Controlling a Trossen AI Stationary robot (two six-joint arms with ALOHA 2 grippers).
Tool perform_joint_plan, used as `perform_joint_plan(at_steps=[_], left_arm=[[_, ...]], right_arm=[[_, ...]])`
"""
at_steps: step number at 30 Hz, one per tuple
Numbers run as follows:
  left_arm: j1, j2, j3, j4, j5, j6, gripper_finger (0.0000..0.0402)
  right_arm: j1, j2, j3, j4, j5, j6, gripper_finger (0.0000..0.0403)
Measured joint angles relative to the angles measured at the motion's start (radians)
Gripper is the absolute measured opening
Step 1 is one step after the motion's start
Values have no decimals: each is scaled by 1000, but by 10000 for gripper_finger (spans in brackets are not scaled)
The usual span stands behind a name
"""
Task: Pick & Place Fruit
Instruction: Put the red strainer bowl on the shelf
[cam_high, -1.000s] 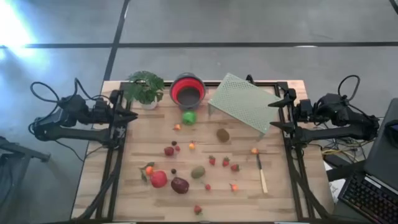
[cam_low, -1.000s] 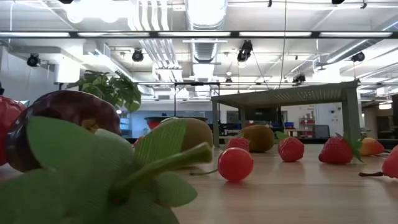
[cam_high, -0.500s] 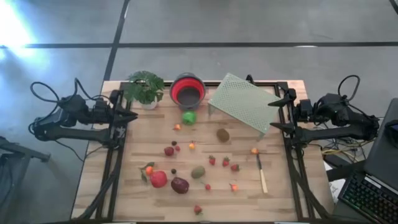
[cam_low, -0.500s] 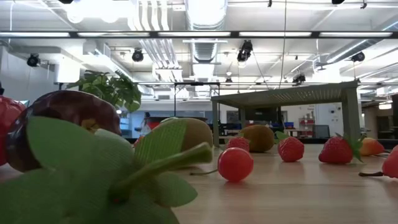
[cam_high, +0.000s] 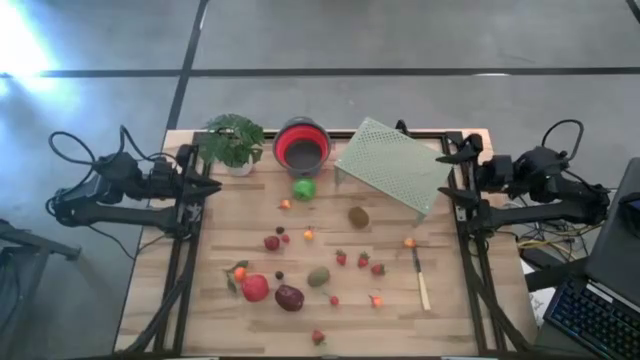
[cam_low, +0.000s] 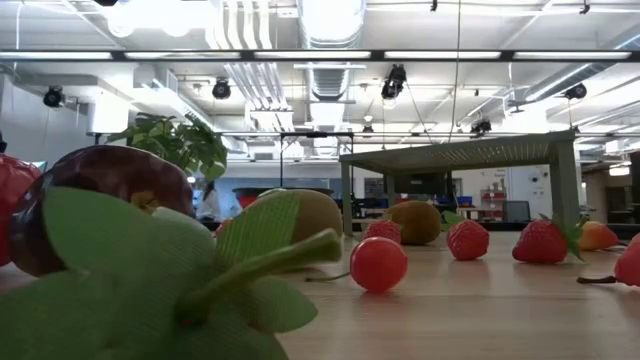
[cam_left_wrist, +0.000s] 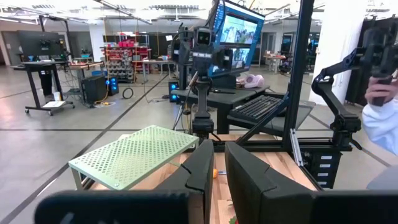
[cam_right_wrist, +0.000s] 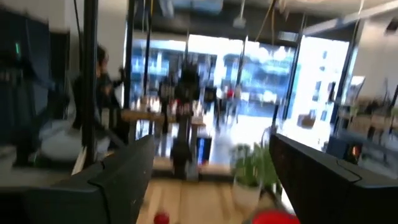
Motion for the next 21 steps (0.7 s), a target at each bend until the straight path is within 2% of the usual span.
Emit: perform_joint_plan(at_steps=[4,10,13,18,21], left_arm=[[0,0,0,0,0,0,46],[0,0,0,-1,0,0,46],[0,0,0,-3,0,0,46],[0,0,0,-5,0,0,46],[0,0,0,-5,0,0,46]], right_arm=[[0,23,1,102,8,7,296],[0,79,1,215,170,-64,280],[0,105,1,284,272,-156,273],[-2,141,1,319,320,-183,261],[-19,195,1,387,415,-191,253]])
